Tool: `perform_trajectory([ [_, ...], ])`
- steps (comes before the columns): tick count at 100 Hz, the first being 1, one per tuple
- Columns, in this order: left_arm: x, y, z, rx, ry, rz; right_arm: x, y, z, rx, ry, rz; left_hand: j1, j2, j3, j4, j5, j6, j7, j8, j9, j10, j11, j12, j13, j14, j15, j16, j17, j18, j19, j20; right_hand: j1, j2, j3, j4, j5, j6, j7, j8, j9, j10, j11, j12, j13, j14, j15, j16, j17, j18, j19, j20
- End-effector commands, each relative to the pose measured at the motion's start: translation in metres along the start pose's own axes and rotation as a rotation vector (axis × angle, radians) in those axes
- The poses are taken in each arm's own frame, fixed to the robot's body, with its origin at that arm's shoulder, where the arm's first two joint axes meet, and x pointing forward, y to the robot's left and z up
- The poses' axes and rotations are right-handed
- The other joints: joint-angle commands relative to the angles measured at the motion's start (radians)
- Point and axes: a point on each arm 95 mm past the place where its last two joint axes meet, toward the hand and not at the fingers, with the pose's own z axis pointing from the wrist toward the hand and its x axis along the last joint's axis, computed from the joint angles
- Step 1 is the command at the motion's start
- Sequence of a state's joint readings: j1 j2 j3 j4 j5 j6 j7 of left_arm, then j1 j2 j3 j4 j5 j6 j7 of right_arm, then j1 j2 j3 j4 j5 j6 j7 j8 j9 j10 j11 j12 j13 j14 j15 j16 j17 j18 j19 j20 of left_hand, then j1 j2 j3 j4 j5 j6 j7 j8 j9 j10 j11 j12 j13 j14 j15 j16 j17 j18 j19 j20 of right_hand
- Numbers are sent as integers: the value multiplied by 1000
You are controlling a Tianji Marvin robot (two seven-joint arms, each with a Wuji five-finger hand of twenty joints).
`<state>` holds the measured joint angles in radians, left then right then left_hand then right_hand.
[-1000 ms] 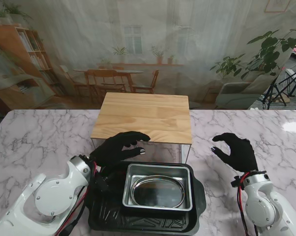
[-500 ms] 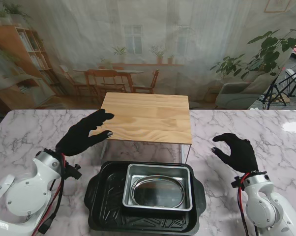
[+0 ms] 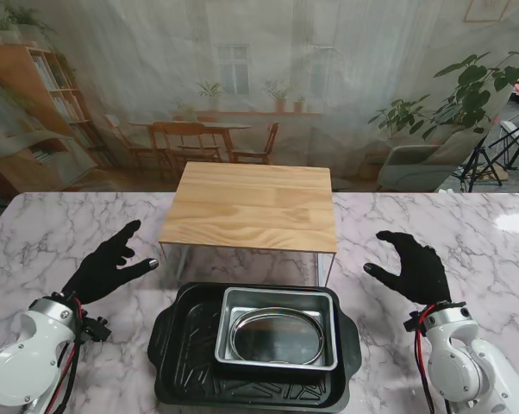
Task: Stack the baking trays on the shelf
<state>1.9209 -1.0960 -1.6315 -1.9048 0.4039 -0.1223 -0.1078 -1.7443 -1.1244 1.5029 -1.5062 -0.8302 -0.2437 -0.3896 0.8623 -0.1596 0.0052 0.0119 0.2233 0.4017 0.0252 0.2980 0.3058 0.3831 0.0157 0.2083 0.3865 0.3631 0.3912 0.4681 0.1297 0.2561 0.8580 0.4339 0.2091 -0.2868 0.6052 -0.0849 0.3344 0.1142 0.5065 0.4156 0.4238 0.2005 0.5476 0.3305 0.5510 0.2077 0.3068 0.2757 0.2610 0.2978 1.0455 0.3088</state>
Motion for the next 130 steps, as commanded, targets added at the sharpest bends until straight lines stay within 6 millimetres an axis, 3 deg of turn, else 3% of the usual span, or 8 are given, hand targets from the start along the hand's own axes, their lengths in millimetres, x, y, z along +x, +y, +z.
perform_trajectory([
  [1, -14, 15, -10, -50, -46, -12, 3, -2, -4, 16, -10, -17, -41, -21, -29, -25, 16, 27, 7, 3, 33, 11, 20, 22, -22, 28, 30, 18, 8, -57, 36, 20, -53, -24, -22, -15, 21, 39, -21, -14, -28, 26, 31, 14, 15, 14, 75, 25, 17, -47, 31, 24],
  [32, -27, 47, -17, -165, -170, -44, 6, -4, -13, 125, -56, -195, -31, -73, -21, -25, -6, 44, -26, -3, 31, 17, 20, 52, -22, 31, 52, 46, 16, -63, 64, 34, -157, -73, -31, -36, 63, 38, -83, -1, -117, 5, -15, 7, -106, -21, 44, 8, -70, -98, -15, 0],
  [43, -24, 57, -12, -199, -173, -52, 7, -5, -16, 146, -72, -235, -5, -92, -14, -22, -47, 40, -51, -28, -2, 17, 9, 50, -24, 24, 56, 52, 19, -69, 72, 37, -113, -103, -12, -25, 23, 43, -106, 17, -131, 0, -21, 7, -108, 8, -4, -21, -70, -85, -21, -5],
  [65, -13, 74, -3, -231, -169, -58, 10, -5, -20, 180, -95, -278, 88, -99, 18, -3, -76, 42, -45, -111, -109, 24, -24, -1, -36, 1, 45, 51, 22, -89, 73, 37, 144, -169, 12, 41, -65, 65, -160, 44, -169, -8, -20, 1, -125, 53, -99, -95, -66, -52, -68, -37],
  [76, -9, 79, 0, -236, -175, -57, 12, -6, -21, 211, -104, -285, 153, -88, 39, 16, -79, 51, -32, -96, -136, 24, -21, -16, -61, -9, 29, 34, 8, -100, 53, 27, 117, -188, 104, 42, -72, 77, -190, 46, -182, -2, -19, -10, -130, 43, -100, -98, -67, -60, -81, -49],
  [97, -2, 88, 0, -257, -204, -71, 16, -10, -23, 284, -138, -303, 178, -90, 36, 31, -79, 68, -19, -48, -100, 30, 3, 16, -63, -14, 36, 24, 9, -106, 56, 28, 61, -197, 74, 17, -78, 91, -197, 65, -186, 15, 8, 12, -100, 43, -67, -82, -39, -67, -61, -42],
  [118, 4, 95, 2, -278, -243, -68, 18, -13, -22, 300, -156, -295, 151, -127, 18, 30, -80, 59, -17, 28, -71, 15, 31, 126, -64, -11, 49, 28, 5, -107, 65, 32, 142, -212, 105, 35, -75, 92, -202, 81, -194, 18, 9, 19, -95, 39, -57, -75, -33, -65, -55, -40],
  [130, 8, 100, 4, -292, -248, -76, 20, -15, -20, 312, -155, -288, 192, -105, 43, 38, -84, 53, -21, 31, -63, 17, 36, 136, -61, -7, 56, 32, 7, -109, 70, 34, 162, -220, 217, 63, -72, 89, -222, 106, -196, 14, 6, 21, -98, 37, -56, -74, -35, -67, -56, -39],
])
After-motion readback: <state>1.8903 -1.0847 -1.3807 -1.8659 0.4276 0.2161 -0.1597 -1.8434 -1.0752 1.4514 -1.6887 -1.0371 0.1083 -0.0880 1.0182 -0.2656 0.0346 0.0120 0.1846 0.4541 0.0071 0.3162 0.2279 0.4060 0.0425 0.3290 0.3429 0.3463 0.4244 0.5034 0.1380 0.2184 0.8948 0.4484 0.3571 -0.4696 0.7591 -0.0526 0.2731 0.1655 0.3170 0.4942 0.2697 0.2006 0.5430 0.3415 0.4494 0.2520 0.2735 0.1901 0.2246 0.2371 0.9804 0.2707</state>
